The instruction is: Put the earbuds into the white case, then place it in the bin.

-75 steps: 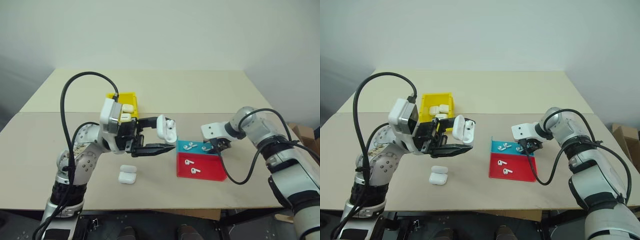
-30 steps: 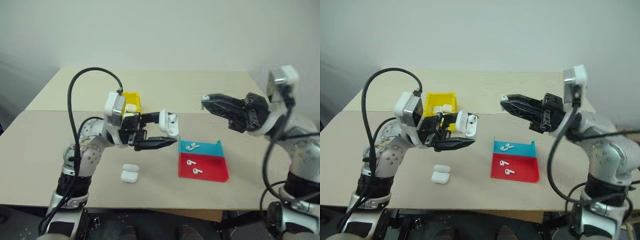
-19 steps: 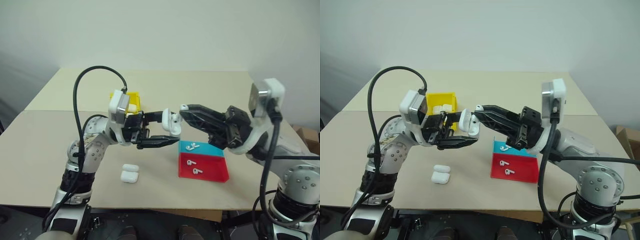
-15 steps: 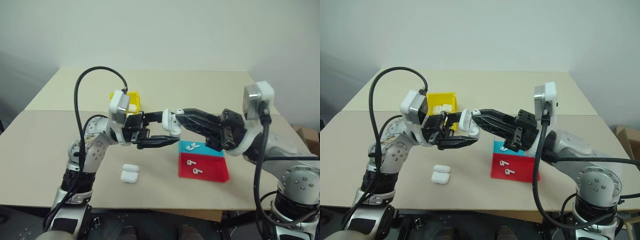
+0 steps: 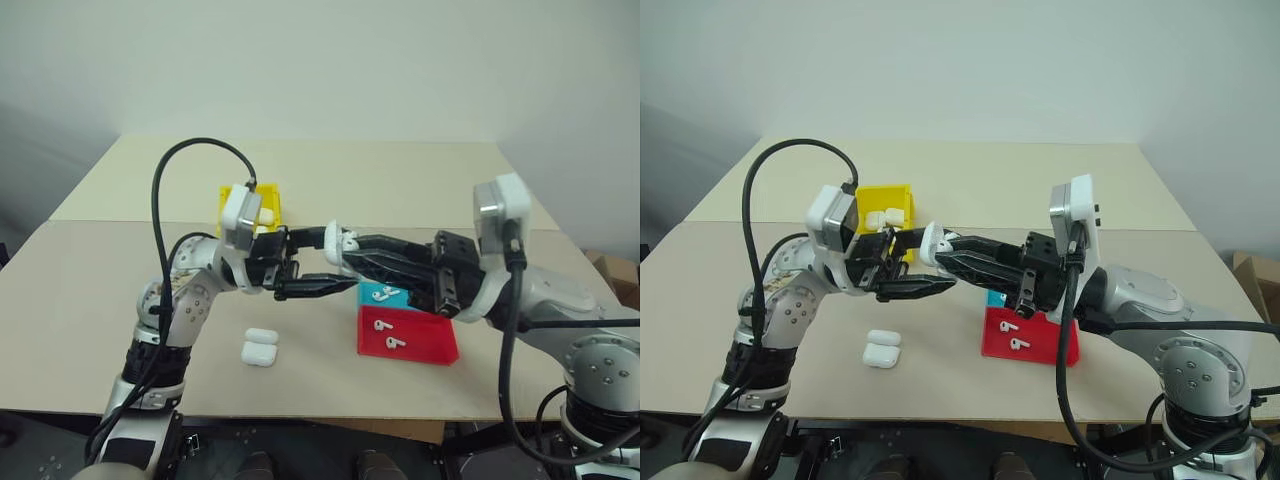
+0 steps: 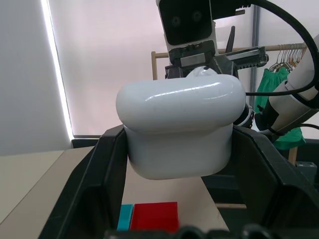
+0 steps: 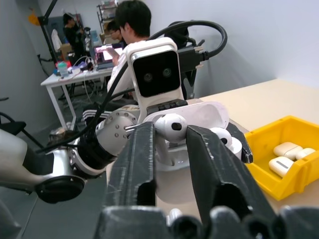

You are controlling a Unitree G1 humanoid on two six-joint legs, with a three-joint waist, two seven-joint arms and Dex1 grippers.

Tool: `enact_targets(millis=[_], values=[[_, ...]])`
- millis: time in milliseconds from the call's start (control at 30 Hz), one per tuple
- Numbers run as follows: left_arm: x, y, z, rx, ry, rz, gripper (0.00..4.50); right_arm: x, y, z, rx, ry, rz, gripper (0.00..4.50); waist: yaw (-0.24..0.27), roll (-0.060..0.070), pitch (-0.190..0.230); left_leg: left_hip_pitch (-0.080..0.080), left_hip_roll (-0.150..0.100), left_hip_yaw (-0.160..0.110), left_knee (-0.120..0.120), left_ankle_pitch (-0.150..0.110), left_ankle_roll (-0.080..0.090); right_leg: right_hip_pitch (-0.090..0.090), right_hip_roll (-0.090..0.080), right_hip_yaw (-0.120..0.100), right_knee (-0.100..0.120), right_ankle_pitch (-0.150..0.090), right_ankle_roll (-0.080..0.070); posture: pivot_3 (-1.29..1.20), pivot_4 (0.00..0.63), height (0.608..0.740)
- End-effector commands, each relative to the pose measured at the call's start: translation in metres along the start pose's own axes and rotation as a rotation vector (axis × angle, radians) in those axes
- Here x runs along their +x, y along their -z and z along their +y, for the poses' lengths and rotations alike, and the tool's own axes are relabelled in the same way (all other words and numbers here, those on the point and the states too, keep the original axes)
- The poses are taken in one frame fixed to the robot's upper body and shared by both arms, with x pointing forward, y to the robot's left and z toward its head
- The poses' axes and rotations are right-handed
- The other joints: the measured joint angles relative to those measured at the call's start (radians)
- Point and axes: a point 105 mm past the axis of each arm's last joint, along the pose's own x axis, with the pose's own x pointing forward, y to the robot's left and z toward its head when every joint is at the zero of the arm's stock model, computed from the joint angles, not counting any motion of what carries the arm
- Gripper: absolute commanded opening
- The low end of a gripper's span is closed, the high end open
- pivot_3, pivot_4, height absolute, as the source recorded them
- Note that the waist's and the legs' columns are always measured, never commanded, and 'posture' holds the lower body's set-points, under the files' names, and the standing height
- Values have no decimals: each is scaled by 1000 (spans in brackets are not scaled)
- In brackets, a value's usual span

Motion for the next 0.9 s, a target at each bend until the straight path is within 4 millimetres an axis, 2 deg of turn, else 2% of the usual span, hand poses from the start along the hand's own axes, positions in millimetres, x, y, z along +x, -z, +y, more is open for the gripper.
enact_targets(millis=[33,167,533,633,767,900], values=[[3,-16,-3,80,19,-31,2807,0,4,5,-26,-31,36,2332,1,0,0,0,0,0,0,0,0,0,0,0,0,0,0,0,150,740],[3,-17,-3,84,16,-30,2807,-3,2,2,-44,-36,45,3660,0,0,0,0,0,0,0,0,0,0,0,0,0,0,0,0,150,740],[3,-13,0,75,8,-21,2807,-26,-14,9,-19,-109,40,3660,3,0,0,0,0,0,0,0,0,0,0,0,-1,0,0,0,150,740],[4,-9,2,69,-1,-10,2807,-29,-17,4,-30,-99,56,3089,1,0,0,0,0,0,0,0,0,0,0,0,-1,0,0,0,150,740],[6,5,4,76,-12,38,2807,-28,-32,-10,-166,-80,110,1602,-1,0,0,0,0,0,0,0,0,0,0,0,0,0,0,0,150,740],[15,18,11,98,-46,89,2807,-11,-43,-29,-289,-58,204,157,0,0,0,1,0,0,0,0,0,0,0,0,0,0,0,0,150,740]])
